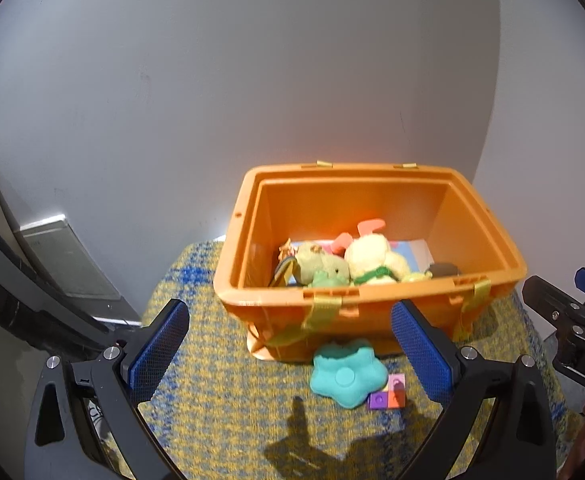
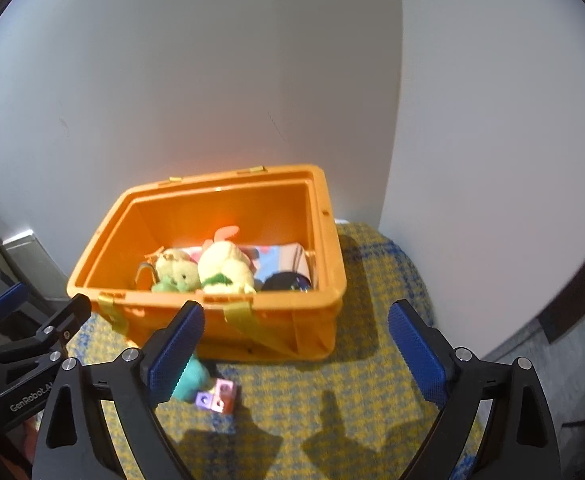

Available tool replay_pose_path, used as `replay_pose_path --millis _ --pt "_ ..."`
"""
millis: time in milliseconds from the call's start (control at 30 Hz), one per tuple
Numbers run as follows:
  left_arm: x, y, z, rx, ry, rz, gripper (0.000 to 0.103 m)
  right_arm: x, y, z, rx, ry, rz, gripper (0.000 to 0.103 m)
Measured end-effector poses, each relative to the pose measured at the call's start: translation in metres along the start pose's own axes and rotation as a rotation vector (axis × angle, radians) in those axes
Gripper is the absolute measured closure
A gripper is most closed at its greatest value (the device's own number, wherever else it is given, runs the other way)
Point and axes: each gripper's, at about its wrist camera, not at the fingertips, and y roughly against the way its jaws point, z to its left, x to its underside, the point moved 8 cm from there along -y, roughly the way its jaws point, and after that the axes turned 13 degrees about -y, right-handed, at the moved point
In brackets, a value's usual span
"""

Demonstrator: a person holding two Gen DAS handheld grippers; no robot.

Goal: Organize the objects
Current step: 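Pull both tools back and lower the left tool onto the teal star plush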

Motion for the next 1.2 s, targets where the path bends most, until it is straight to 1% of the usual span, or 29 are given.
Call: replay_pose_path --millis 267,500,733,1000,1200 --pt "0.019 -0.005 -0.014 0.02 -0.01 0.014 0.0 0.024 -0.004 -0.02 0.02 -0.024 0.028 0.008" --pt "0.032 -0.02 -0.027 0.036 -0.017 0.035 0.0 0.044 -0.016 -0.033 0.031 -0.044 0.054 0.008" --pt "0.05 -0.041 -0.044 0.084 -0.002 0.062 0.0 0.057 -0.027 -0.047 0.052 -0.056 0.073 0.008" --pt "0.059 -0.064 -0.065 0.099 -0.037 0.075 0.0 0.072 -0.042 -0.062 0.067 -0.071 0.106 0.008" --pt "0.063 -0.08 -0.076 0.109 -0.045 0.094 0.0 0.079 -0.054 -0.073 0.077 -0.088 0.131 0.008"
